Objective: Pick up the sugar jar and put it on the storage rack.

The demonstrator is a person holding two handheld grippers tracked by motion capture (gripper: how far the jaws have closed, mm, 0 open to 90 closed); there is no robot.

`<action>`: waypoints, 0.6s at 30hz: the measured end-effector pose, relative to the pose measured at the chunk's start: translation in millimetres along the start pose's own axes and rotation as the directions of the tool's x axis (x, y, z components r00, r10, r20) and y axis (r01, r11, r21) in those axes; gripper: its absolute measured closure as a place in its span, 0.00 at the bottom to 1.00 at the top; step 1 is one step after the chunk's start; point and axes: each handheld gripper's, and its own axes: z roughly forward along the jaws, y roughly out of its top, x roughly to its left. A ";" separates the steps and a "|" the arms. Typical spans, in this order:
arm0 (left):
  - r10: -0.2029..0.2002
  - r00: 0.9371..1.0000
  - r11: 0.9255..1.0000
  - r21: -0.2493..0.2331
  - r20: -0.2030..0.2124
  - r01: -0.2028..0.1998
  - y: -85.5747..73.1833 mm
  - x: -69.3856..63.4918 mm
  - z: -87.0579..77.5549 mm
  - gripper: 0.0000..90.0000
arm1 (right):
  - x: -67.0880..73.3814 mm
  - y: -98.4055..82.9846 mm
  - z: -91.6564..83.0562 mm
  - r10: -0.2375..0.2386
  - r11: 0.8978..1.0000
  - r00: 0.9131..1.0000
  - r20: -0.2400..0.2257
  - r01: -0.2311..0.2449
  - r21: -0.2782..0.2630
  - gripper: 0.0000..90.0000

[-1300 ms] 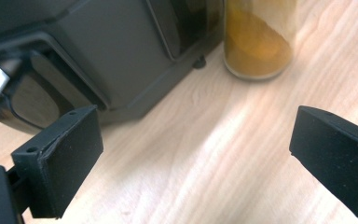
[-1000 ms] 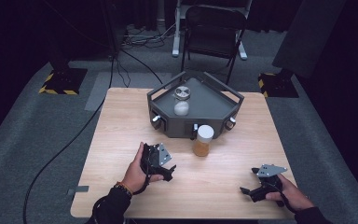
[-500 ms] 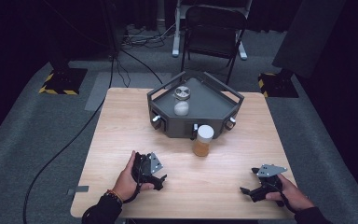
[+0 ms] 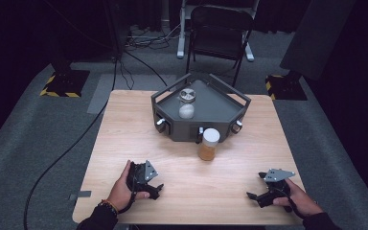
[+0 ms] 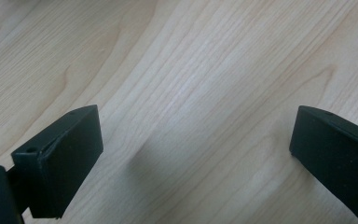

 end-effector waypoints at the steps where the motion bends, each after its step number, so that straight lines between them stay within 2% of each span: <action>1: -0.013 1.000 1.000 0.001 0.005 0.013 -1.4 1.6 -0.4 0.02 | 0.0 0.0 0.0 0.000 1.000 1.000 0.000 0.000 0.000 0.00; 4: -0.035 0.999 0.999 -0.004 0.016 0.035 -5.4 5.4 -1.0 0.02 | 0.1 0.0 0.0 0.000 1.000 1.000 0.000 0.000 0.000 0.00; 6: -0.062 0.997 0.998 -0.012 0.043 0.062 -10.6 13.0 -0.3 0.02 | 0.1 0.0 0.0 0.000 1.000 1.000 0.000 0.000 0.000 0.00; 7: -0.062 0.997 0.998 -0.012 0.043 0.062 -10.6 13.0 -0.3 0.01 | 0.1 0.0 0.0 0.000 1.000 1.000 0.000 0.000 0.000 0.00; 11: -0.118 0.990 0.993 -0.015 0.082 0.120 -18.1 24.2 1.1 0.01 | -0.1 0.1 0.2 -0.001 1.000 1.000 -0.001 0.001 0.000 0.00; 12: -0.141 0.985 0.989 -0.022 0.095 0.144 -21.7 27.1 2.0 0.01 | 0.0 0.1 0.2 -0.001 1.000 1.000 -0.001 0.001 0.000 0.00; 18: -0.140 0.985 0.989 -0.027 0.102 0.143 -24.4 29.4 2.1 0.00 | 0.0 0.1 0.2 -0.002 1.000 1.000 -0.002 0.002 0.000 0.00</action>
